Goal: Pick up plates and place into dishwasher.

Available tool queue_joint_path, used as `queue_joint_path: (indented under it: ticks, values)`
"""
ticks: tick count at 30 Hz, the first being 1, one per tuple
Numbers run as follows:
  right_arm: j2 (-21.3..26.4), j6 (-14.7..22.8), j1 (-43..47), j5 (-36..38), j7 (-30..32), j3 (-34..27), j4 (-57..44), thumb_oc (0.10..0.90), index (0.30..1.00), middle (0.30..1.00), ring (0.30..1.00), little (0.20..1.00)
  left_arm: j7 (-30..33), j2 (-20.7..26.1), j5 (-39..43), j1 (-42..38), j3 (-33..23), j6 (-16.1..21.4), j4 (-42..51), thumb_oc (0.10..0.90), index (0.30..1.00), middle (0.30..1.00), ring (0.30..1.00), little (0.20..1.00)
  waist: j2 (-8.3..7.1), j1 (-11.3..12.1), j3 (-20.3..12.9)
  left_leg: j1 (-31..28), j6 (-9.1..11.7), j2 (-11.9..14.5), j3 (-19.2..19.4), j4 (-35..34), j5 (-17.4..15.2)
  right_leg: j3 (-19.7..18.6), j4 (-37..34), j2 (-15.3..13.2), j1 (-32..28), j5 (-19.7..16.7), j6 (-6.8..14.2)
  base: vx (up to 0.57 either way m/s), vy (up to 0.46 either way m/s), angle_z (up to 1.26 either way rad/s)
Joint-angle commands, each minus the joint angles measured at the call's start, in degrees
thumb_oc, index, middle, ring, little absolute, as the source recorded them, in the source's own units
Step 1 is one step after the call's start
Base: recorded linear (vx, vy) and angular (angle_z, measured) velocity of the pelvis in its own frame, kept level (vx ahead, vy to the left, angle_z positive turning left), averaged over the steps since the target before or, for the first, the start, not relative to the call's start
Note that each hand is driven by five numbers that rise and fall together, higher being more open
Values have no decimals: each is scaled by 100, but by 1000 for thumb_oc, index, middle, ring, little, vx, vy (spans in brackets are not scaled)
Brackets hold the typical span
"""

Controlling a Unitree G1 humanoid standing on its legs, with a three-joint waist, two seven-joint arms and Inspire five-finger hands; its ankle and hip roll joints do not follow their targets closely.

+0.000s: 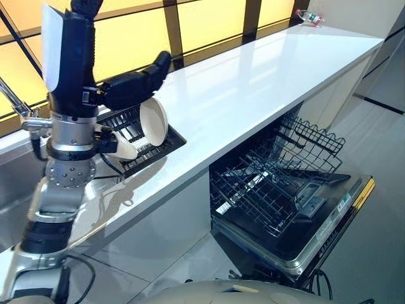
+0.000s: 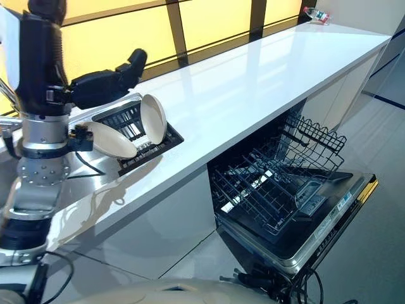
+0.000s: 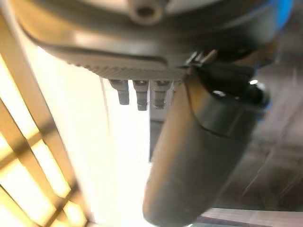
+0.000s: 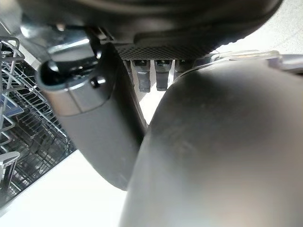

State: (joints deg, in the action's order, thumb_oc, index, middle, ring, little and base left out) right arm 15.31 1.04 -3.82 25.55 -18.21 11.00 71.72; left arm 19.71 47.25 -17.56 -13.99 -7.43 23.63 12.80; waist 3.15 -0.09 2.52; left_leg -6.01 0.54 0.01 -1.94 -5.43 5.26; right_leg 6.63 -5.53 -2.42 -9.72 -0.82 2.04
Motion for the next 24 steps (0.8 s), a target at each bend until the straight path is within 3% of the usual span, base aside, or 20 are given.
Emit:
queue_joint_path:
  ticks: [1,8,17,24]
  values:
    - [-232,-51,127,-84,-149,-20,305,800,900,900,900,900,642,698,-143,-267,-1017,-343,-688,800,900,900,900,900,-53,125,102,-354,-247,-473,78,43,-874,233,60,390,-72,375,-95,0,16,6]
    - [-152,-137,132,-134,-132,-108,221,800,900,900,900,900,753,1256,-393,423,-1248,-379,-1728,800,900,900,900,900,55,170,146,-340,-238,-482,63,43,-840,300,70,350,-69,355,-66,0,7,2]
    - [61,-264,254,-197,-220,-228,167,800,900,900,900,900,-64,1900,-1522,546,-789,-832,-2448,800,900,900,900,900,142,162,199,-362,-248,-480,53,43,-834,330,115,329,-65,350,-19,3,15,8]
    - [182,-406,284,-229,-235,-292,102,800,900,900,900,900,-751,2330,-1857,299,-487,-644,-2710,800,900,900,900,900,173,108,222,-385,-257,-478,86,43,-840,305,146,325,-49,333,15,4,6,2]
